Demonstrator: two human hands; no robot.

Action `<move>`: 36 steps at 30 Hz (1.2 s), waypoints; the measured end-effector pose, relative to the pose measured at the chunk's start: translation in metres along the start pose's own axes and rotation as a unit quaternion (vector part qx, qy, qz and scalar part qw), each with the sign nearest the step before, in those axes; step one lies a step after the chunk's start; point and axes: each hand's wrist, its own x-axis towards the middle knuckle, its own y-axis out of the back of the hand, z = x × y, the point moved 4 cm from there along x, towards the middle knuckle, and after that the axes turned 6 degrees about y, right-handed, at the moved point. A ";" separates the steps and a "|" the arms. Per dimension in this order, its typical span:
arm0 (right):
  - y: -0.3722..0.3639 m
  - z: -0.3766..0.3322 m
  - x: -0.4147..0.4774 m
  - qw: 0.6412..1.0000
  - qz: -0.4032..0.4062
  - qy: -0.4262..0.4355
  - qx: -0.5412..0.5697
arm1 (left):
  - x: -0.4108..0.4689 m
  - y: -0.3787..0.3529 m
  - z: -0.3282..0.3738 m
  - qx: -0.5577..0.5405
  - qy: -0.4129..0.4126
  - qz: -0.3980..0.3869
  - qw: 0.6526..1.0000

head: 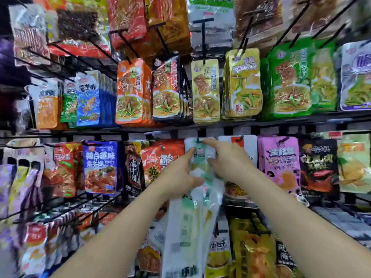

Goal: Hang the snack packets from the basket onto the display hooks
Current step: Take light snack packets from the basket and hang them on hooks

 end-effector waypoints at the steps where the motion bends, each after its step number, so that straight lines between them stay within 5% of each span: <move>1: 0.000 0.001 0.001 1.000 -0.001 0.001 -0.012 | 0.002 -0.002 -0.001 0.000 0.004 -0.002 1.000; 8: -0.016 0.010 0.014 0.985 -0.007 0.016 0.172 | 0.008 -0.009 0.010 0.032 0.027 -0.009 0.999; 14: -0.043 0.016 0.026 0.923 -0.059 -0.026 0.378 | 0.003 -0.008 0.011 0.010 0.033 0.003 0.999; 19: -0.037 0.011 0.016 0.906 -0.049 -0.058 0.416 | -0.015 -0.003 -0.001 -0.072 0.028 0.057 0.995; 22: -0.021 0.008 -0.009 0.858 -0.106 -0.059 0.499 | -0.028 0.005 -0.009 -0.142 0.007 0.094 0.985; 25: -0.011 0.004 -0.041 0.864 -0.141 -0.015 0.483 | -0.045 0.014 -0.013 -0.201 -0.012 0.123 0.972; 27: -0.014 0.000 -0.054 0.864 -0.113 -0.025 0.489 | -0.055 0.019 -0.013 -0.219 -0.022 0.134 0.966; 33: -0.029 -0.029 -0.075 0.780 -0.061 -0.075 0.619 | -0.072 0.026 -0.011 -0.236 -0.030 0.132 0.962; 36: -0.030 -0.039 -0.079 0.777 -0.032 -0.063 0.626 | -0.075 0.030 -0.015 -0.217 -0.025 0.159 0.963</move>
